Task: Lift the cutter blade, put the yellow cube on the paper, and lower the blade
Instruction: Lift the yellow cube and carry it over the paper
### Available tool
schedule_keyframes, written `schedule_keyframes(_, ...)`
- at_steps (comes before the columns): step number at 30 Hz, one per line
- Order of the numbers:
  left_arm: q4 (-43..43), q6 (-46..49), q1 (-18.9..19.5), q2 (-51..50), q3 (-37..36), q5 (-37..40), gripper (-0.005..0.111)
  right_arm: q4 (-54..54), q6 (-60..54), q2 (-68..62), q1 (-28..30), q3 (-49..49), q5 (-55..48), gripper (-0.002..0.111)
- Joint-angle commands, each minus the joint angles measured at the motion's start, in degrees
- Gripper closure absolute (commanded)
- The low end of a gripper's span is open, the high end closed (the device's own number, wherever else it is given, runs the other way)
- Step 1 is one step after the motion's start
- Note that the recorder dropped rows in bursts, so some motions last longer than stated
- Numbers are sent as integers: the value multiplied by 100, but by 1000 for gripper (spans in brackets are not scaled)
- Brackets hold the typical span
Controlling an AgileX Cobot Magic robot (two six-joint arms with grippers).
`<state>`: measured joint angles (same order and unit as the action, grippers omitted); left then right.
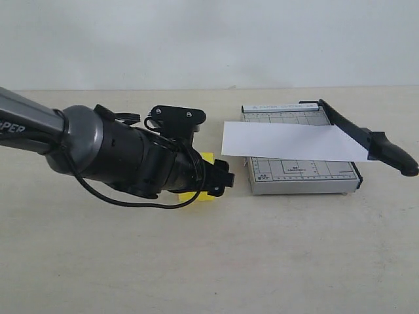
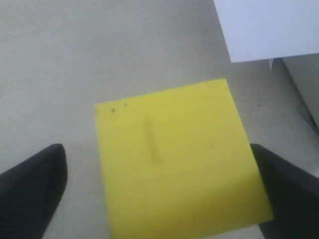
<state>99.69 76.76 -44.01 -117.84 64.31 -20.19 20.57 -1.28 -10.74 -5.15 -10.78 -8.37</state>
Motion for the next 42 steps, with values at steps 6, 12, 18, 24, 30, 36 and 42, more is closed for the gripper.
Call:
schedule_keyframes(6,25,70,7,126,222,302,102,0,-6,26,-1,11,5,108)
schedule_keyframes(12,-57,81,-6,425,660,772,102,0,-6,26,-1,11,5,108)
schedule_keyframes(18,-562,213,-6,649,1158,1281,102,0,-6,26,-1,11,5,108)
schedule_keyframes(24,-616,775,-6,450,1773,1348,102,0,-6,26,-1,11,5,108)
schedule_keyframes(30,-616,1321,-161,-58,2364,1423,102,0,-6,26,-1,11,5,108)
schedule_keyframes(36,-616,1453,-267,-540,2605,1405,102,0,-6,26,-1,11,5,108)
schedule_keyframes(42,-616,1453,-267,-837,2656,1395,102,0,-6,26,-1,11,5,108)
